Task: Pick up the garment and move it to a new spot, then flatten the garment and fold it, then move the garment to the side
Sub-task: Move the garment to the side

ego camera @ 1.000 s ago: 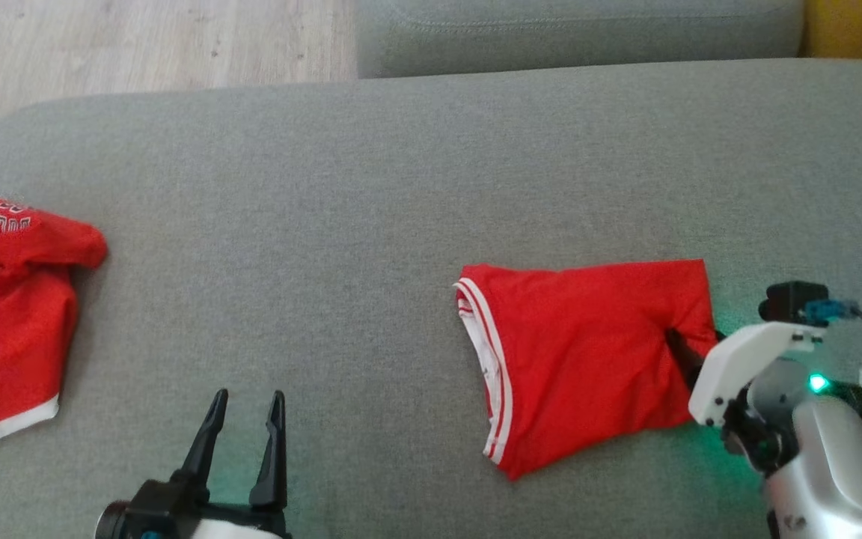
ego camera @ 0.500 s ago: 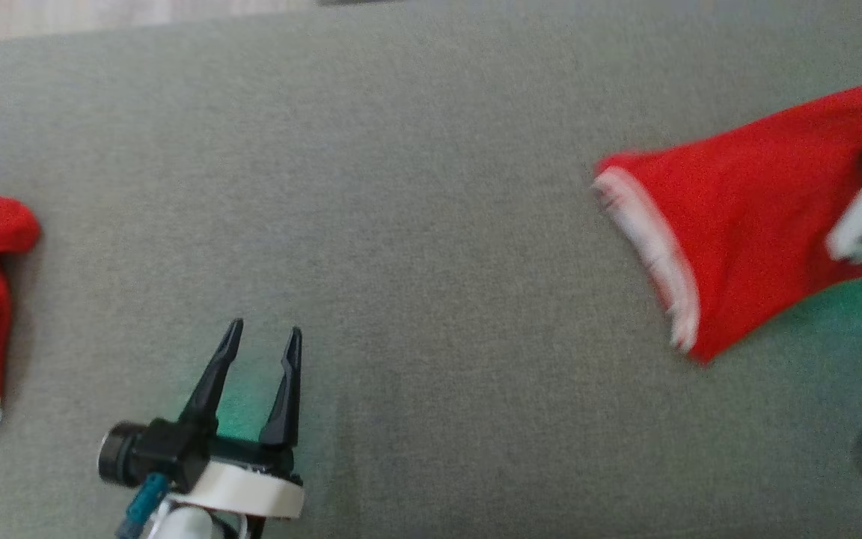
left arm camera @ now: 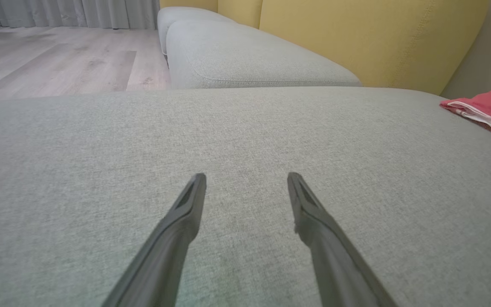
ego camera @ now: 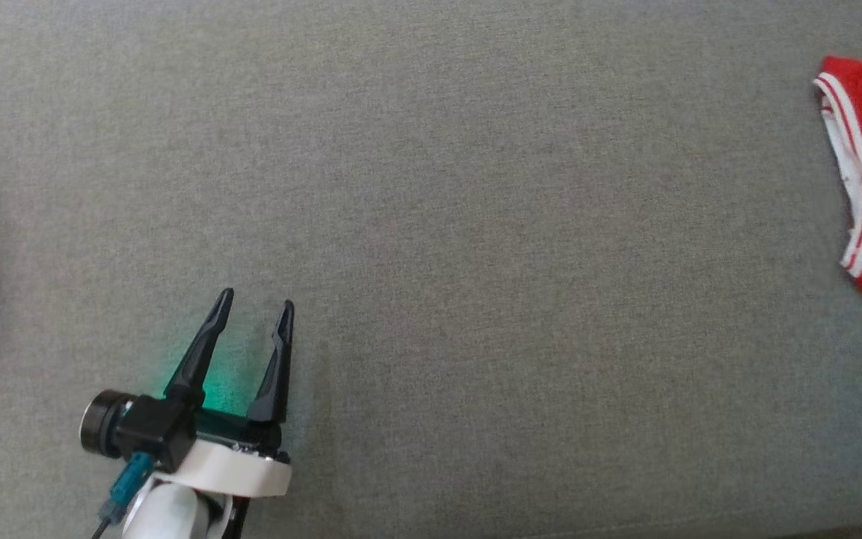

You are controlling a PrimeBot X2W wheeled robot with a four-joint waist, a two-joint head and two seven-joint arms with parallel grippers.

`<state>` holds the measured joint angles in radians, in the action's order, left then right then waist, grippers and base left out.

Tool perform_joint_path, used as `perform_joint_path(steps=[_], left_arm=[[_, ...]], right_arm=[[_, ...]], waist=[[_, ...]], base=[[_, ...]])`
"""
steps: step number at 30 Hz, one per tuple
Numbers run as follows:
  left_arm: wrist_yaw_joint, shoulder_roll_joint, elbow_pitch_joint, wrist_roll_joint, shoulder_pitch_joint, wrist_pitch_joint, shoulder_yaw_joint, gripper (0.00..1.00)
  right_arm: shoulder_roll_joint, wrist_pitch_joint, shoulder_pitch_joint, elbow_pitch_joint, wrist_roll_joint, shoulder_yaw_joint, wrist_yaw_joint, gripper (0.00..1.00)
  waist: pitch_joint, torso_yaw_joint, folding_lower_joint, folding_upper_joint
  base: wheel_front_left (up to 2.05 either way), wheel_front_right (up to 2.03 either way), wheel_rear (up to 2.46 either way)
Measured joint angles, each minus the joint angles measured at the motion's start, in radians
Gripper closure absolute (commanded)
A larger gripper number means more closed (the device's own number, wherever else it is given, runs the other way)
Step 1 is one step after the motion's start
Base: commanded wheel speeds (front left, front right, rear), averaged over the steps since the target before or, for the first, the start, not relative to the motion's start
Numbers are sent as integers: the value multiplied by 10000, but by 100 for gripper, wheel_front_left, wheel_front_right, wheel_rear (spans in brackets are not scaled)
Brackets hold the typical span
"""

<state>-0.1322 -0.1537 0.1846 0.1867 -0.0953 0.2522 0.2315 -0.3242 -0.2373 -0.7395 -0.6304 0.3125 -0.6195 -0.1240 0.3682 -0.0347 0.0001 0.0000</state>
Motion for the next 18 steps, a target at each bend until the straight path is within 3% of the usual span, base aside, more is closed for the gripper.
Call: perform_joint_path(steps=[1,6,9,10,11,14,18], left_arm=[[0,2,0,0,1,0,-31,0],[0,84,8,2,32,0,-148,0],[0,232,19,4,129,0,-299,0],[0,389,58,94,265,0,-483,0],[0,389,58,94,265,0,-483,0],[0,629,123,165,665,0,-941,0],[0,713,238,163,1004,0,-1145,0]], right_arm=[[86,79,0,153,265,-119,0,0],[614,1057,8,826,1055,-161,0,0],[1091,1906,35,1425,884,-107,0,0],[1597,2443,200,1866,372,79,0,0],[1597,2443,200,1866,372,79,0,0],[2362,3091,1457,3022,-391,1329,0,0],[2564,3281,2765,3868,-1156,2406,0,0]], waist=[[-17,10,0,0],[-252,40,-1,0],[-508,48,-1,0],[-731,53,-1,0],[-731,53,-1,0],[-1278,49,-2,0],[-1707,45,-3,0]], base=[[0,0,0],[0,0,0],[0,0,0],[0,0,0],[0,0,0],[0,0,0],[0,0,0]])
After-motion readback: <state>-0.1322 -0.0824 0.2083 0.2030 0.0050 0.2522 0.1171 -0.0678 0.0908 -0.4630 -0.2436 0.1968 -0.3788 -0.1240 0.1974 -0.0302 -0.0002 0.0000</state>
